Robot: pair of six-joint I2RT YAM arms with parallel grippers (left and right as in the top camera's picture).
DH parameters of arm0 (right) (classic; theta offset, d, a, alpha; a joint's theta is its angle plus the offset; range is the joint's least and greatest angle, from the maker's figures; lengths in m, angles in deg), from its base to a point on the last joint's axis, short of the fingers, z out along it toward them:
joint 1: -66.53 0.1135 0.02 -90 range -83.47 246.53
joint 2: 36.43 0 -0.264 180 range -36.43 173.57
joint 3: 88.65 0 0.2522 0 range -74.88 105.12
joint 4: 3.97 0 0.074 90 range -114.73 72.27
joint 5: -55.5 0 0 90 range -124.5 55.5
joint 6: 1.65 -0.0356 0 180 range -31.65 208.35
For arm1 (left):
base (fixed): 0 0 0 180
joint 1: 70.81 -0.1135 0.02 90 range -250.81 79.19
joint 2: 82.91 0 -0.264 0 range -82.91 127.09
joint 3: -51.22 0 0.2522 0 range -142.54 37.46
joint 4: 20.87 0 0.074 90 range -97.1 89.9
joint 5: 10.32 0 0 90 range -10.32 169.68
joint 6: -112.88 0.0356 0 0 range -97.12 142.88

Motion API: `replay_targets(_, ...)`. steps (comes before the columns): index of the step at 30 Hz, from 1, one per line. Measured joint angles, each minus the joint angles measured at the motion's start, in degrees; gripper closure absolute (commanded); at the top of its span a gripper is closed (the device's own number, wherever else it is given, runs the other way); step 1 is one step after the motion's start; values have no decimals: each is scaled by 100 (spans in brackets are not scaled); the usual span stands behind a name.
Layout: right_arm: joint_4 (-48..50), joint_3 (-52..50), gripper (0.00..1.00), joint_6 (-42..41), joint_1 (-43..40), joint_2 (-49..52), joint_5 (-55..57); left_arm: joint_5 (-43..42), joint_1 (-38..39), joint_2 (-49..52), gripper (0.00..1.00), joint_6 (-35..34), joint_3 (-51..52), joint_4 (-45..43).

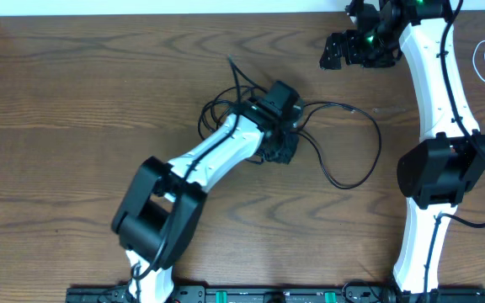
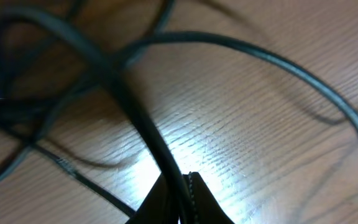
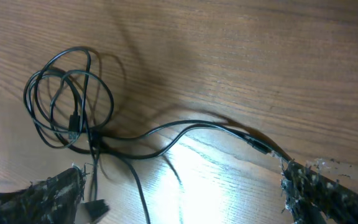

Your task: Untangle cables

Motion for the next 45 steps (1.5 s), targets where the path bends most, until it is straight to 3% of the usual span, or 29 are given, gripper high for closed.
replay_targets(7, 2, 0, 1, 0, 4, 0, 0, 28, -422, -1425, 93, -396, -243, -114)
replay_targets(14, 109, -2, 1, 0, 85, 0, -85, 46, -516, -3394, 92, -522, -398, -802)
replay_targets(20, 240, -2, 1, -2, 302, 0, -435, 538, -516, -4269, 92, -789, -404, -1412)
replay_targets(27, 151, -2, 1, 184, 632, 0, -763, 1578, -516, -4725, 92, -940, -404, -1987)
replay_targets(34, -186, -4, 1, 1187, 791, 0, -2057, 2647, -516, -4813, 92, -977, -404, -2041)
replay_targets(40, -625, -7, 5, 2109, 835, 0, -2841, 3045, -516, -4813, 92, -977, -404, -2050)
replay_targets(45, -586, -155, 5, 2350, 1084, 0, -2896, 3141, -516, -4813, 92, -977, -404, -2020)
